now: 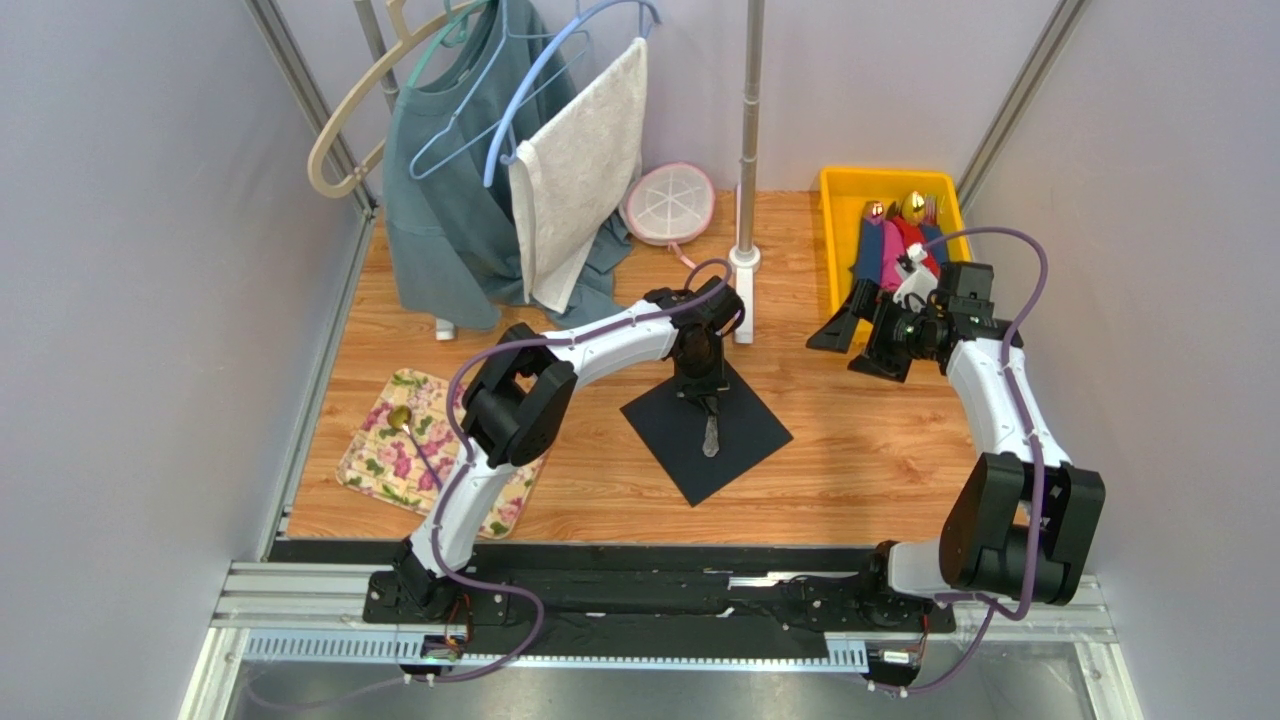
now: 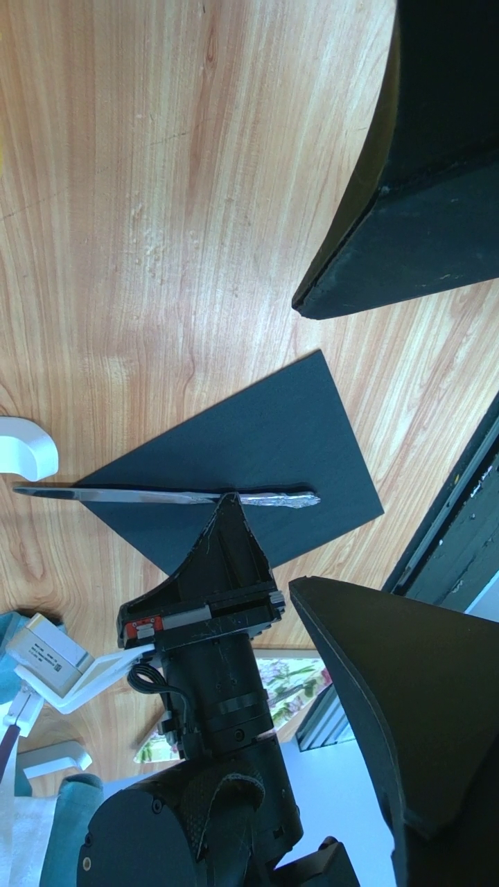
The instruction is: Place the utensils on the paper napkin and roll it up
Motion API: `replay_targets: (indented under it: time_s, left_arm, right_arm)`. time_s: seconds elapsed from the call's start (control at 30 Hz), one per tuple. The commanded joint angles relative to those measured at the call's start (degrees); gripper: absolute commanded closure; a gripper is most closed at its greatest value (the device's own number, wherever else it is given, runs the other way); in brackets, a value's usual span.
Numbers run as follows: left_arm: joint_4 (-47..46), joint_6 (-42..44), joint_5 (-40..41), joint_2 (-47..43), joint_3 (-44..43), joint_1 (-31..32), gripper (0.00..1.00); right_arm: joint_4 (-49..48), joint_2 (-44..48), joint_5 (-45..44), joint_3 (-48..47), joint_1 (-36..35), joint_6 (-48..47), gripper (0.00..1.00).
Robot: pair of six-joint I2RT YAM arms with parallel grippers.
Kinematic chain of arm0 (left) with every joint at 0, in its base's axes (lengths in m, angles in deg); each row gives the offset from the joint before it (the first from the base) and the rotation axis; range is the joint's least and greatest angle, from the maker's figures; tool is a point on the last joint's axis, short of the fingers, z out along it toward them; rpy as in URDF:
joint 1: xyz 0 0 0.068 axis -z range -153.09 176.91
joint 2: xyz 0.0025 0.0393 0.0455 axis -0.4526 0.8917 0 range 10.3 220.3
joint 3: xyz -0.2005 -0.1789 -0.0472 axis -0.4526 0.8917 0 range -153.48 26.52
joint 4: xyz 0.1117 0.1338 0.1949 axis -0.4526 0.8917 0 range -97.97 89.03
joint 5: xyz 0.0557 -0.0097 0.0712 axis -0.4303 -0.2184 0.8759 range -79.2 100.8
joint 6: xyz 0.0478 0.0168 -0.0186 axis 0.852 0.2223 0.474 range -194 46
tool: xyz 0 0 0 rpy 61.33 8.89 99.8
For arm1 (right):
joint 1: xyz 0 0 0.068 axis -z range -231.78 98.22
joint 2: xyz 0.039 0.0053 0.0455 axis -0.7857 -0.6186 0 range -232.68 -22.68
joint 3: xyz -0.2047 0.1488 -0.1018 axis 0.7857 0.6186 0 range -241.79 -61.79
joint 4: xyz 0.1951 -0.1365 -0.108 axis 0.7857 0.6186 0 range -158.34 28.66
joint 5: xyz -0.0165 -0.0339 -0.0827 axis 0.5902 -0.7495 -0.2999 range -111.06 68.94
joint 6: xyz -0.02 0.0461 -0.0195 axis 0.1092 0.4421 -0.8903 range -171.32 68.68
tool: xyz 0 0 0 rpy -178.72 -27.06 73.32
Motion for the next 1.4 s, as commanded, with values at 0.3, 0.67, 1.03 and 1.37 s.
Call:
replay_targets:
  time_s: [0.3,0.67,1.03,1.37]
  left_arm:
    - [-0.2,-0.4,1.2,-1.0,-0.5,0.3,0.72]
    - [0.8,6.4,2.4,-10.3,-2.1,-1.2,0.58]
    - [0.0,44.3,-12.6,-37.5,15.4,-7.2,0.43]
    - [20.7,93.8,-17.4,-57.0,34.9,-24.1,0.43]
  right_arm:
    - [-2.1,1.7,1.4,0.1,0.9,0.7,0.0]
    - [-1.4,2.4,2.1,-1.2,0.9,0.7,0.0]
    - [-1.2,3.4,5.8,-1.1,0.4,0.1,0.0]
    - [-2.3,1.8,6.3,-0.7,-2.1,-0.6,0.0]
